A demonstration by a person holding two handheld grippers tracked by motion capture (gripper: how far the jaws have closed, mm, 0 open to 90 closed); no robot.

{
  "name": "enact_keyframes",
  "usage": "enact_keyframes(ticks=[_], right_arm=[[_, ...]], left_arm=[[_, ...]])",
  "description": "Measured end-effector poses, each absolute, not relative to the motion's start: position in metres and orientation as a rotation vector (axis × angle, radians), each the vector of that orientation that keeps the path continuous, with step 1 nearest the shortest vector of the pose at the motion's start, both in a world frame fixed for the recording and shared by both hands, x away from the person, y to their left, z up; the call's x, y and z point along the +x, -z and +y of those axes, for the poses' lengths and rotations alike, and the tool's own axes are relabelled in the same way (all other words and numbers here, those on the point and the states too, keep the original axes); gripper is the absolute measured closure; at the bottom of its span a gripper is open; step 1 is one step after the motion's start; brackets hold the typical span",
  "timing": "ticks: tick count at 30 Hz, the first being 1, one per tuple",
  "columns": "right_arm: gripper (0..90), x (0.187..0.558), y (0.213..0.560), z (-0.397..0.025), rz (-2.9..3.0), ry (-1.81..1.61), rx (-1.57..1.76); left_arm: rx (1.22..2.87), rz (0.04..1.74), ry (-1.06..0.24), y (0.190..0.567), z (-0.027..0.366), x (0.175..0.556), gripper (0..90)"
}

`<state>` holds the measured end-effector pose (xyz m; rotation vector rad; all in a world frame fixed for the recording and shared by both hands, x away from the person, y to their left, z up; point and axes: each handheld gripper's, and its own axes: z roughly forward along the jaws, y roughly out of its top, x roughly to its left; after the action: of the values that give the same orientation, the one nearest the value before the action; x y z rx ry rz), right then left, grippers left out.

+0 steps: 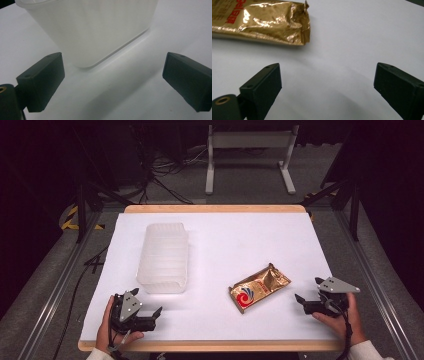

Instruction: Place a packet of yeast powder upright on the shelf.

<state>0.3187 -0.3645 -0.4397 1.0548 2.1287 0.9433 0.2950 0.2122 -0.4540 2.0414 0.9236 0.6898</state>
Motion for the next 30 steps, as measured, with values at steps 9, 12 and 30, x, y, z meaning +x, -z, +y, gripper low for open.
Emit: enact_keyframes(ticks=[9,12,30], right_arm=[[8.3,0.312,0.435,-0.368,2.115,-0.992,1.019],[8.5,0.311,0.435,-0.366,2.113,-0.969,1.005],[15.1,0.324,0.431,-0.35,2.16,-1.058,1.013]], left_arm=[[2.053,0.907,-0.677,0.455,0.211,0.295,4.6],[2.056,0.9,-0.673,0.455,0.211,0.296,4.6],[2.078,0.892,-0.684,0.456,0.209,0.296,4.6]])
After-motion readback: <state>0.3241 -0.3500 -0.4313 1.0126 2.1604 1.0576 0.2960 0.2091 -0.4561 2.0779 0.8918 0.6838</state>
